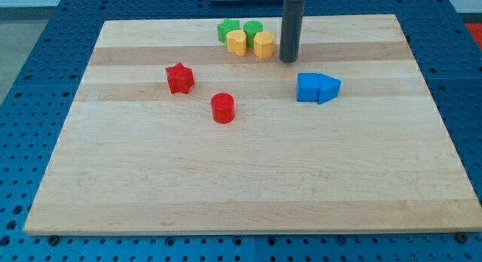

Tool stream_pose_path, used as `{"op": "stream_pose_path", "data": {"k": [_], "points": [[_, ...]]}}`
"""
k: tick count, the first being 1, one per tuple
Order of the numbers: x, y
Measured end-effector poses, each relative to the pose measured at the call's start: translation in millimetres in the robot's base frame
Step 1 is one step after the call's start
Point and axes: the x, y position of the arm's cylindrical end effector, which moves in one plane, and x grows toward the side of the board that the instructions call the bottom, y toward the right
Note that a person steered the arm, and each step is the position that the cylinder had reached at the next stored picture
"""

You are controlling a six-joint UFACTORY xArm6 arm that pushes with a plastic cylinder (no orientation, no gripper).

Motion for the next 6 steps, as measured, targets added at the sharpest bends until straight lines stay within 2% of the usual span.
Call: {"op": "stream_pose_path", "data": {"k": [1,3,4,6], "points": [[-17,16],[-80,13],[-81,-4],[-47,-10]]}}
